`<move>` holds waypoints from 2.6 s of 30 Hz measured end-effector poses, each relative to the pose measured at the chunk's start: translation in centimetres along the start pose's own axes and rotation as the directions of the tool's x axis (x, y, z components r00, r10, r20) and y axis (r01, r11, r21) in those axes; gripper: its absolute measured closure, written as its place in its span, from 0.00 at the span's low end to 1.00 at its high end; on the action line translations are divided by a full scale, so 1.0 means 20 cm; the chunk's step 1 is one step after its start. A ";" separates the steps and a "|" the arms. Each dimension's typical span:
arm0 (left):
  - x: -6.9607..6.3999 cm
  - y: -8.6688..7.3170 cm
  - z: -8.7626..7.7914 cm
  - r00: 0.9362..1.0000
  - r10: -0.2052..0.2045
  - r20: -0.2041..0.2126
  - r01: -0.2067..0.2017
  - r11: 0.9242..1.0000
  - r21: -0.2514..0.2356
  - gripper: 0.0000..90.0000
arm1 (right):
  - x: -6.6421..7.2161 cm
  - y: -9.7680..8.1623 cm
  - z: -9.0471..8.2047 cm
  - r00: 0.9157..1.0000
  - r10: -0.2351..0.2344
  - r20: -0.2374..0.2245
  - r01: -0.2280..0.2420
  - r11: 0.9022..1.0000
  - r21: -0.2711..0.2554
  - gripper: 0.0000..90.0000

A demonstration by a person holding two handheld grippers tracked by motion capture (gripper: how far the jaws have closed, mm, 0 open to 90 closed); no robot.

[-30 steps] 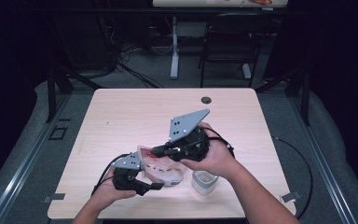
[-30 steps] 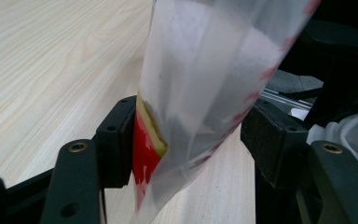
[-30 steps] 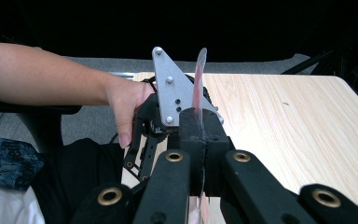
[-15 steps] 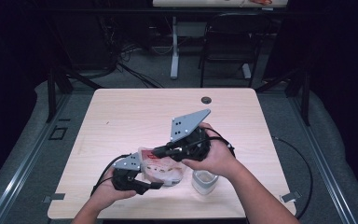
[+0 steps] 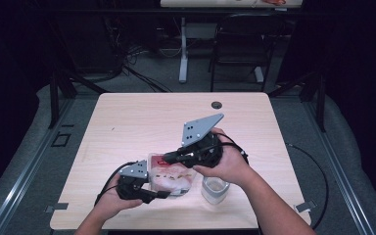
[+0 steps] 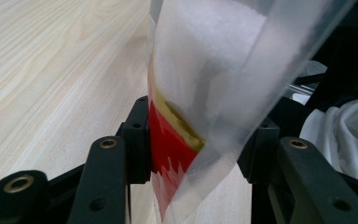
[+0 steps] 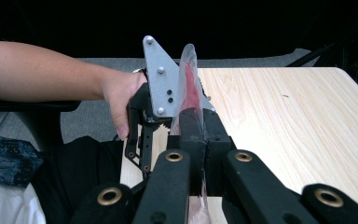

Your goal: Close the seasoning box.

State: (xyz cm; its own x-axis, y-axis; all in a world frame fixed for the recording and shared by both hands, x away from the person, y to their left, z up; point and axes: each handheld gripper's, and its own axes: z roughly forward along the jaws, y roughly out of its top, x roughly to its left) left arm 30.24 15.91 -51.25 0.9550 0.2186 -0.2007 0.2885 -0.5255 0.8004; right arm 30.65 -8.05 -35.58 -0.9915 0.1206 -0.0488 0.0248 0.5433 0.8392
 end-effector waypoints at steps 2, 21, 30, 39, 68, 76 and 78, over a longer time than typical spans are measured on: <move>0.00 0.00 0.00 1.000 -0.004 0.006 0.004 1.000 0.002 0.63 | 0.00 0.00 -0.01 1.000 0.007 0.006 -0.007 1.000 0.002 0.99; 0.01 0.00 -0.04 0.999 -0.005 -0.039 0.007 0.999 0.048 0.65 | -0.01 -0.04 -0.05 0.996 0.053 0.068 -0.051 0.998 -0.024 0.86; 0.01 0.02 -0.08 0.999 -0.004 -0.054 0.007 0.999 0.052 0.65 | -0.02 -0.10 -0.12 0.991 0.081 0.103 -0.076 0.996 -0.044 0.82; 0.01 0.03 -0.10 0.998 -0.007 -0.058 0.011 0.997 0.081 0.65 | -0.01 -0.15 -0.17 0.987 0.092 0.131 -0.085 0.995 -0.055 0.82; -0.02 0.06 -0.14 0.997 -0.010 -0.075 0.025 0.979 0.203 0.66 | 0.00 -0.30 -0.20 0.983 0.111 0.145 -0.106 0.994 -0.040 0.91; -0.03 0.07 -0.16 0.997 -0.008 -0.073 0.024 0.976 0.217 0.66 | 0.01 -0.31 -0.20 0.983 0.120 0.141 -0.115 0.992 -0.041 0.93; -0.03 0.08 -0.16 0.997 -0.007 -0.078 0.024 0.976 0.217 0.66 | 0.01 -0.31 -0.20 0.982 0.121 0.143 -0.116 0.992 -0.043 0.94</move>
State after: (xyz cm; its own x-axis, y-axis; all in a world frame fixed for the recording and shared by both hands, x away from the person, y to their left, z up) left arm 29.84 17.67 -48.07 0.9445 0.2857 -0.1621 0.3196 -0.6856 0.6541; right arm 29.74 -14.76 -38.63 -0.9526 0.3032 -0.0241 0.1339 0.4891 0.8619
